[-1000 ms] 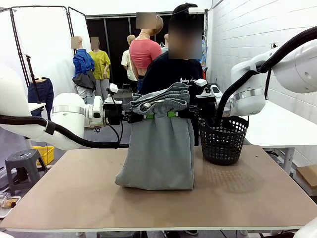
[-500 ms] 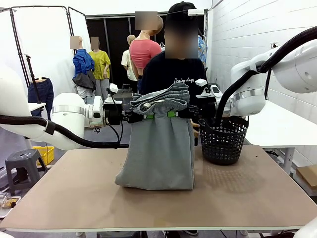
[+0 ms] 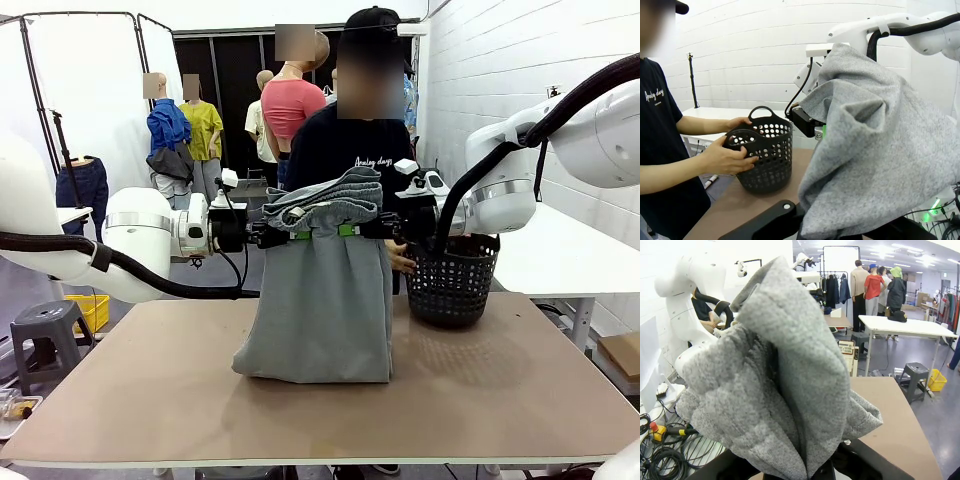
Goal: Fold the training pants.
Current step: Fold the Training pants in half.
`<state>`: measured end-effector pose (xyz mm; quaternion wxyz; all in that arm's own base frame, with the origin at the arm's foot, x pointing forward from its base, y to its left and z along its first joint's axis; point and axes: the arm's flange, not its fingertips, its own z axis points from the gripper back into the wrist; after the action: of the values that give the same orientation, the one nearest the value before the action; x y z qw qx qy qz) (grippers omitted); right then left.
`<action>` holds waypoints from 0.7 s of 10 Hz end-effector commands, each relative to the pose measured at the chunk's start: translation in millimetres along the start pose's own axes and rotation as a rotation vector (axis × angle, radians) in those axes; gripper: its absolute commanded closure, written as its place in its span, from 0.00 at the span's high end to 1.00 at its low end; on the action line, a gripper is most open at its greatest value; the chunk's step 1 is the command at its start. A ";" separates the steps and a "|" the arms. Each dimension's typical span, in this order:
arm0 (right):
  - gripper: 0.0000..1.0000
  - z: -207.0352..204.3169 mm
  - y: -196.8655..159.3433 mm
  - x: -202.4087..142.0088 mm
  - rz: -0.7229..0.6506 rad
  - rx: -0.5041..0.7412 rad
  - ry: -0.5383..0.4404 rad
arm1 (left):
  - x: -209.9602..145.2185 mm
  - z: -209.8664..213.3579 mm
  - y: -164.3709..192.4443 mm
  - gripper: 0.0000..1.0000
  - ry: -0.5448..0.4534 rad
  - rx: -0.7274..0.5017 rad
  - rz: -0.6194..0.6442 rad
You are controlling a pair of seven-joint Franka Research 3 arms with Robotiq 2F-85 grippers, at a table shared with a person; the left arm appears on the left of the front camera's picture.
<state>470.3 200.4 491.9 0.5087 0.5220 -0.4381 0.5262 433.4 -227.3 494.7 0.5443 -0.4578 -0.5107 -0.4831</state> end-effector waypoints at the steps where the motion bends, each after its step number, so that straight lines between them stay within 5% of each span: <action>1: 0.00 0.1 1.9 0.0 0.006 0.003 -0.005 | 3.0 -1.0 -1.6 0.00 0.007 -0.003 -0.019; 7: 0.00 0.1 1.9 0.0 0.006 0.003 -0.005 | 3.0 -1.0 -1.6 0.00 0.007 -0.003 -0.019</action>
<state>470.3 200.4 491.9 0.5087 0.5220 -0.4381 0.5262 433.4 -227.3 494.7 0.5443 -0.4577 -0.5107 -0.4831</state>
